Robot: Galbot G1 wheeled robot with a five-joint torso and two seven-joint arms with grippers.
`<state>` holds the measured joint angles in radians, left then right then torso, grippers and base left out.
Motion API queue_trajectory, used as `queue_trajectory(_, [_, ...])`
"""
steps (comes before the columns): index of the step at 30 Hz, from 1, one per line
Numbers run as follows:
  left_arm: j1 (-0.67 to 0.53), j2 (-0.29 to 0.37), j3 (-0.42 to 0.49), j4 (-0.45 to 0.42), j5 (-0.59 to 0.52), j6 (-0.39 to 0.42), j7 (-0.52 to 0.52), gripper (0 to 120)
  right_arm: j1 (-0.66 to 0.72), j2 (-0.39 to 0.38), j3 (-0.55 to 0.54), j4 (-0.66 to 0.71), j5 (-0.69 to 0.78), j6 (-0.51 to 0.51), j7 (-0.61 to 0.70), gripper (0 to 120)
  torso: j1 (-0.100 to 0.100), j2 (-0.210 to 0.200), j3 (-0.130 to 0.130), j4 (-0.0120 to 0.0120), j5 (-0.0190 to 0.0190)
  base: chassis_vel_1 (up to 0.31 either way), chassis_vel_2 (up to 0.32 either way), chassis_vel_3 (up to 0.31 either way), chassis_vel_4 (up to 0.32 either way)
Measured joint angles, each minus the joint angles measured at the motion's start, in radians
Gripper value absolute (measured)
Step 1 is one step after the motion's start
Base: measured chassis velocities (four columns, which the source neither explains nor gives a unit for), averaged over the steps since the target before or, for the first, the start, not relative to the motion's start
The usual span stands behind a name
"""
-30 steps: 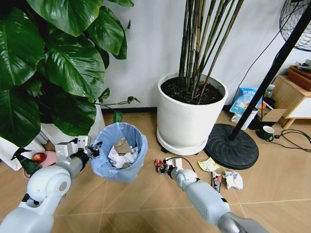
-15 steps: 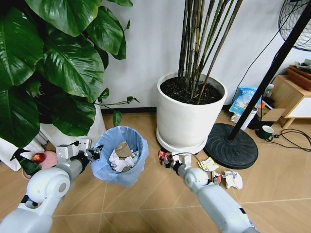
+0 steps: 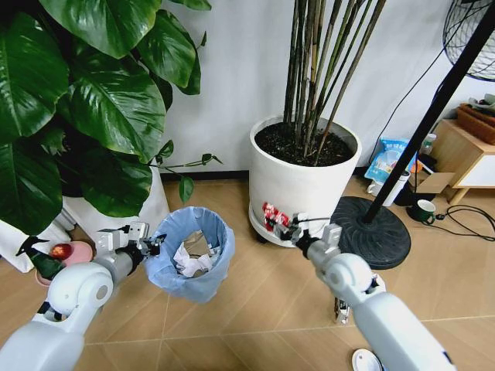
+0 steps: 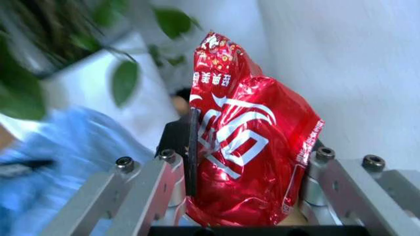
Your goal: Pick up the trash bin and place the garbage on the floor into it.
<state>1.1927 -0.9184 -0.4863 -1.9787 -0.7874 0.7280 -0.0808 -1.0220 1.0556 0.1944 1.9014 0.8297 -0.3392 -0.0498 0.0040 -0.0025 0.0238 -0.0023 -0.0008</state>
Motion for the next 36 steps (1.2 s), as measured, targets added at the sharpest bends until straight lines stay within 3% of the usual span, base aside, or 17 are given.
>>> queue_trajectory(11, [-0.095,-0.028,0.088,0.043,-0.004,0.004,0.009,0,0.148,-0.036,-0.109,0.152,0.145,-0.041,0.069,30,0.000,0.000,0.000,0.0003,-0.0003,0.000,0.000,0.000,0.000])
queue_trajectory(24, [-0.228,-0.054,0.192,0.091,-0.064,0.007,-0.048,0,0.277,-0.033,-0.288,0.107,0.178,-0.048,0.080,30,0.000,0.000,0.000,0.0000,0.0000,0.000,0.000,0.000,0.000])
queue_trajectory(34, [-0.253,-0.051,0.198,0.104,-0.078,0.008,-0.056,0,0.285,-0.010,-0.344,0.030,0.134,-0.060,0.075,60,0.000,0.000,0.000,0.0002,0.0000,0.000,0.000,0.000,0.000])
queue_trajectory(36, [-0.255,-0.052,0.198,0.105,-0.078,0.008,-0.056,0,0.286,-0.009,-0.343,0.024,0.128,-0.060,0.074,71,0.000,0.000,0.000,0.0001,-0.0001,0.000,0.000,0.000,0.000])
